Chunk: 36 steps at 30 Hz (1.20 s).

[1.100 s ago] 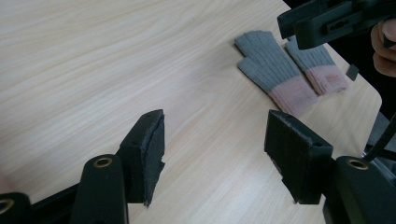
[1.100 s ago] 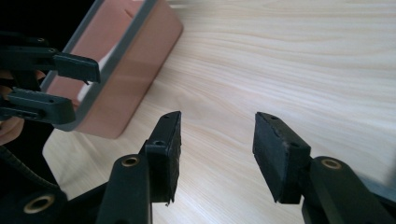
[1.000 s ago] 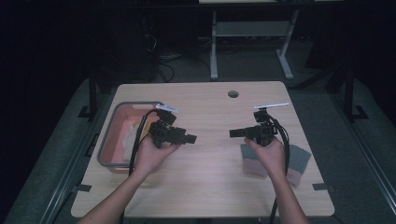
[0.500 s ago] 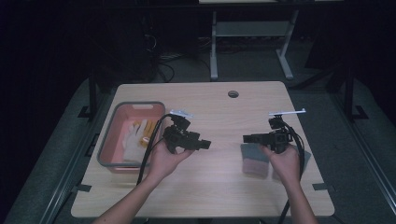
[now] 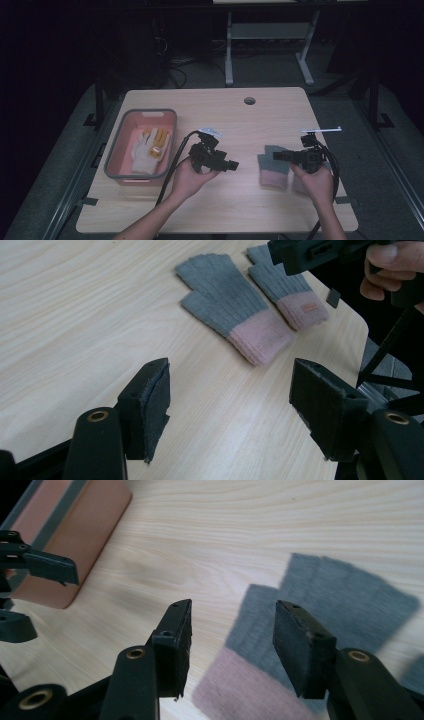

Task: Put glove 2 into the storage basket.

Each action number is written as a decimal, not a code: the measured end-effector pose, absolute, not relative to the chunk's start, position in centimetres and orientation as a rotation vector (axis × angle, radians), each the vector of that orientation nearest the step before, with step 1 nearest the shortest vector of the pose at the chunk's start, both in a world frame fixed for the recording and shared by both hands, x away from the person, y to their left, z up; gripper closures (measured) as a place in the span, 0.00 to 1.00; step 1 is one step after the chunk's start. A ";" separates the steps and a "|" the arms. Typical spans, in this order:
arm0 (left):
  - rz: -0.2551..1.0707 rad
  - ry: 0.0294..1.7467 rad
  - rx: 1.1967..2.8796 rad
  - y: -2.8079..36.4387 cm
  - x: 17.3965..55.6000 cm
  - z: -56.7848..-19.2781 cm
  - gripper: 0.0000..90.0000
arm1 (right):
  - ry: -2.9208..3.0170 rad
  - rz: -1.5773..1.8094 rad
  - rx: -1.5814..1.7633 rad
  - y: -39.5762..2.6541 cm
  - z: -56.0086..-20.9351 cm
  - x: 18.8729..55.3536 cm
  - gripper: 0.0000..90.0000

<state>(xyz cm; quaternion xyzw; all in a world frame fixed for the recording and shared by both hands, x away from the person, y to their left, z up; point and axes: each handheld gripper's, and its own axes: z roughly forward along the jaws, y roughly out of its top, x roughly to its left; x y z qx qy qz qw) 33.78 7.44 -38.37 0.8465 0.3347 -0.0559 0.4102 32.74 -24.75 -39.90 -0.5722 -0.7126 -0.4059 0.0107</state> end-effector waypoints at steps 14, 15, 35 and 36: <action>-0.151 0.781 2.121 5.0 32.6 -39.9 0.34 | -2.349 -1.156 -1.858 -27.9 -42.0 30.8 0.47; -0.149 0.781 2.118 4.8 32.5 -40.0 0.33 | -2.361 -1.142 -1.866 -27.9 -42.0 30.7 0.46; -0.178 0.753 2.095 3.3 31.6 -41.3 0.32 | -2.553 -0.888 -1.973 -31.1 -44.1 29.4 0.46; -0.178 0.752 2.094 3.3 31.6 -41.4 0.32 | -2.567 -0.869 -1.968 -31.0 -44.3 29.4 0.47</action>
